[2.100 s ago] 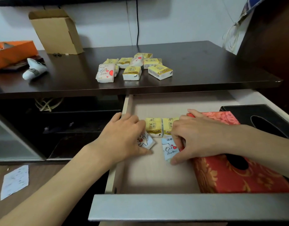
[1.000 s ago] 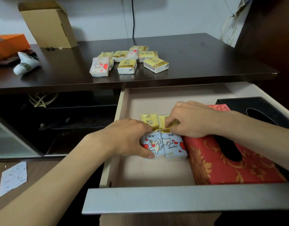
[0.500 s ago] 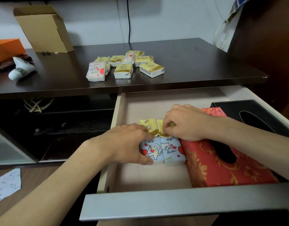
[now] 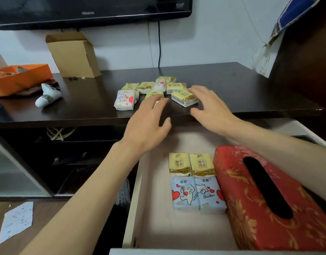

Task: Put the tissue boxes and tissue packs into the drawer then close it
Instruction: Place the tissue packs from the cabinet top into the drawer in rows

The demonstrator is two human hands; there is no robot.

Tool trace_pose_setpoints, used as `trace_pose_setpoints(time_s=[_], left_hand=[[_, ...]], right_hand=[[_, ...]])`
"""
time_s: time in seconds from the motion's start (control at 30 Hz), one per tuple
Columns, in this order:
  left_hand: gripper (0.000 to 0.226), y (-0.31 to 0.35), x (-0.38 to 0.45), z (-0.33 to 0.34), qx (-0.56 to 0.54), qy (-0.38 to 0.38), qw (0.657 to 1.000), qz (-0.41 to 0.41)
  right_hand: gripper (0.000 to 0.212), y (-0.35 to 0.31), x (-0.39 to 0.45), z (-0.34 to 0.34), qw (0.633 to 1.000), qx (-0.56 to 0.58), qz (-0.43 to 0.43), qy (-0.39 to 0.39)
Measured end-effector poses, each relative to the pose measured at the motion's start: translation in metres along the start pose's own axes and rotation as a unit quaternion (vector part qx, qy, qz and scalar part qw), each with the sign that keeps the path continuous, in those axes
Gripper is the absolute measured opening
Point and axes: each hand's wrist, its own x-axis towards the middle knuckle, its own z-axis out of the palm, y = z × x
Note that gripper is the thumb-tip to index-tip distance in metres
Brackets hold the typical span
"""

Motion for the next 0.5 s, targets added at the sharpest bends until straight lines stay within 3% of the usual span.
trace_pose_setpoints(time_s=[0.1, 0.2, 0.33, 0.5], left_hand=[[0.086, -0.008, 0.020, 0.017, 0.087, -0.056, 0.995, -0.007], [0.091, -0.020, 0.020, 0.027, 0.114, -0.096, 0.988, -0.044], [0.064, -0.024, 0.020, 0.019, 0.133, -0.008, 0.991, -0.031], [0.035, -0.021, 0.023, 0.009, 0.095, 0.011, 0.995, -0.014]], right_hand=[[0.053, 0.004, 0.015, 0.008, 0.994, -0.083, -0.002, -0.075], [0.043, 0.006, 0.016, 0.009, 0.985, -0.158, -0.052, -0.040], [0.044, 0.012, 0.012, 0.004, 0.986, -0.146, -0.083, 0.006], [0.045, 0.019, 0.015, 0.006, 0.994, -0.086, -0.063, 0.002]])
